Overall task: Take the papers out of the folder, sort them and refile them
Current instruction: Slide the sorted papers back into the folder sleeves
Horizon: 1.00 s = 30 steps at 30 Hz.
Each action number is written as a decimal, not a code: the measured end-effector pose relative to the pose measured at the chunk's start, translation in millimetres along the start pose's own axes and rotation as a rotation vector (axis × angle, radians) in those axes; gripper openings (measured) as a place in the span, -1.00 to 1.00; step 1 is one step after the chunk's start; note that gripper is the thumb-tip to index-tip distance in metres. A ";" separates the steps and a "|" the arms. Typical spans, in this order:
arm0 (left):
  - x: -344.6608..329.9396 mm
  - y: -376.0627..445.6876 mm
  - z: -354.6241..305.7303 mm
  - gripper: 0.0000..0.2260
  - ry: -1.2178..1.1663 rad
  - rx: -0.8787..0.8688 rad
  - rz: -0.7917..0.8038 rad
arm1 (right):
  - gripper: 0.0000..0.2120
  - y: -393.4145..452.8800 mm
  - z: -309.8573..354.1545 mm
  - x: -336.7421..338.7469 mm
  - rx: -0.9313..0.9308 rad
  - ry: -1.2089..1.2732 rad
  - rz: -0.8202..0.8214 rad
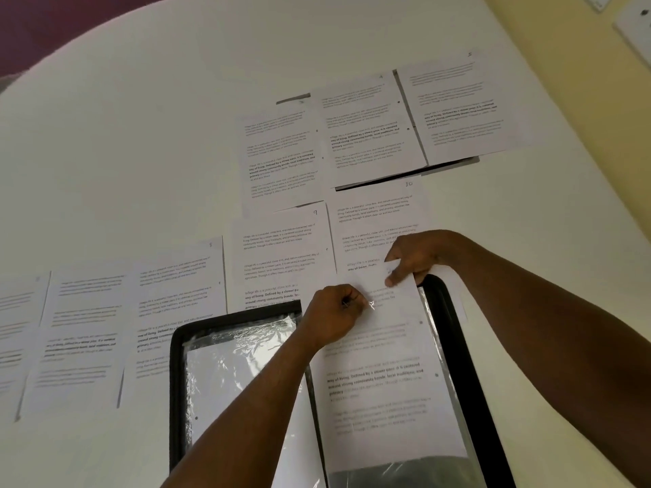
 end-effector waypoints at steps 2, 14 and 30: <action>-0.6 1.1 0.5 -0.89 0.013 -0.011 -0.001 | -0.67 1.3 4.8 -0.4 0.010 -0.031 -0.046; -3.3 1.8 1.8 -0.90 0.028 -0.044 -0.023 | -0.82 3.8 28.0 -31.3 0.109 -0.427 0.075; -12.3 -43.8 13.2 -0.48 -0.080 -0.161 -0.291 | -0.62 -80.3 -20.1 -94.7 -0.028 0.279 -0.131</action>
Point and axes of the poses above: each hand's wrist, its own y-axis towards the middle knuckle, its own x-axis out of the back of the hand, z = x × y, the point moved 1 cm from there along y, towards the middle knuckle, and after that the axes turned 9 degrees about -y, right-handed, at the moved point
